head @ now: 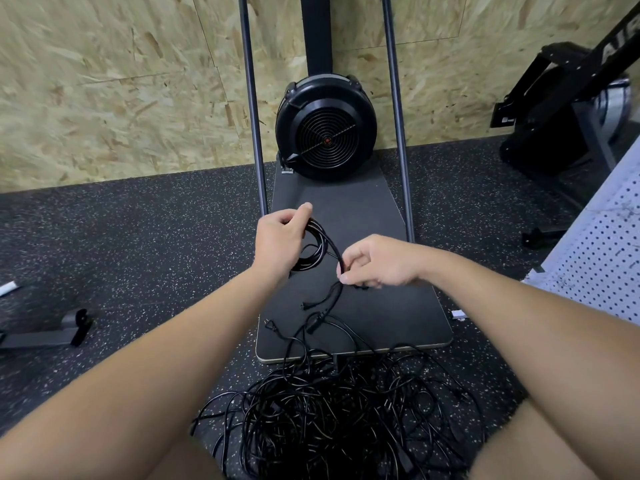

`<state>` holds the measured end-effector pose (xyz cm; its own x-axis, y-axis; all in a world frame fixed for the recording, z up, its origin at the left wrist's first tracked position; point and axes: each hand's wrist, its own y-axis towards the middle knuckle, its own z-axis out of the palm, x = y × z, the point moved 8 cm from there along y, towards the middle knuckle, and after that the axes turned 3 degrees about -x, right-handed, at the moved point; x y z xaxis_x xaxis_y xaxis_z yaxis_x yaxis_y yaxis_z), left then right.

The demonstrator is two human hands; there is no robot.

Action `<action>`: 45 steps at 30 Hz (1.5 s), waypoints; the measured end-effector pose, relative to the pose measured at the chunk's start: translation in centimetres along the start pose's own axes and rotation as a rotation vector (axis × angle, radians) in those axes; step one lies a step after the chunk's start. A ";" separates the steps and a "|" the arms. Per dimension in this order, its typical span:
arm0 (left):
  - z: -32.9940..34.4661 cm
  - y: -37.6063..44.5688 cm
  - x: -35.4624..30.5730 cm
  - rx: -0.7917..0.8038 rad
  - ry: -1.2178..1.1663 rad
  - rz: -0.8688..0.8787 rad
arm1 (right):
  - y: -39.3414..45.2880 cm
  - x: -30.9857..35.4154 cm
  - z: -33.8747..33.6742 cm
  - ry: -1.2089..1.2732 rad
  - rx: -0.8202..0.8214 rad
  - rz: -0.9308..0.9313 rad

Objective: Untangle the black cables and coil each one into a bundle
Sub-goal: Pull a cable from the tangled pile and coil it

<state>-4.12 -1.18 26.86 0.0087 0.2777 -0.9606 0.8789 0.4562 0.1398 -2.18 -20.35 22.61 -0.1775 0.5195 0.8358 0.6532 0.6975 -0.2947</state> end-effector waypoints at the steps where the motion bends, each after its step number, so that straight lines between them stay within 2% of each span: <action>1: 0.1 0.0 0.1 0.005 -0.002 -0.009 | 0.1 -0.1 -0.1 -0.015 -0.016 -0.001; 6: 0.3 0.0 0.7 0.071 0.021 -0.030 | 0.2 -0.3 -3.7 -0.291 -0.325 -0.011; 9: 1.0 -0.1 0.5 0.128 0.032 -0.021 | 0.2 -0.6 -4.9 -0.322 -0.463 -0.021; 11: 1.4 -0.2 0.1 0.147 0.046 -0.006 | 0.6 -1.3 -4.9 -0.231 -0.456 -0.015; 14: 1.7 -0.4 -0.4 0.144 0.058 0.025 | 1.2 -2.1 -4.8 0.057 -0.434 -0.007; 18: 2.7 -1.4 -1.2 0.187 -0.017 0.071 | 1.1 -1.8 -5.8 0.420 -0.562 -0.017; 22: 4.5 -2.3 -1.3 0.275 -0.017 0.083 | 1.3 -1.7 -6.4 0.642 -0.648 0.021; 28: 5.0 -2.5 -1.5 0.325 -0.058 0.072 | 2.0 -1.5 -4.7 0.901 -0.489 0.080; 30: 5.1 -2.5 -1.5 0.338 -0.079 0.057 | 2.2 -1.7 -4.4 0.838 -0.445 0.131; 34: 4.9 -2.5 -1.8 0.294 -0.116 0.064 | 2.4 -1.4 -2.6 0.533 -0.294 0.177; 37: 4.3 -1.9 -2.3 0.211 -0.127 0.104 | 2.8 -0.2 -1.7 0.720 -0.265 0.102; 39: 3.9 -1.3 -2.2 0.165 -0.071 0.170 | 2.3 1.6 -1.2 0.838 -0.188 0.030; 42: 3.9 -1.0 -1.7 0.185 -0.040 0.200 | 2.0 2.7 -0.1 0.722 -0.059 -0.019; 45: 3.8 -1.1 -1.4 0.194 0.012 0.214 | 2.4 1.5 0.1 0.524 -0.059 -0.003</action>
<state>-3.28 -5.27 27.12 0.1994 0.3608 -0.9111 0.9324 0.2162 0.2897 -0.95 -17.86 23.17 0.2027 0.1900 0.9606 0.6962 0.6619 -0.2778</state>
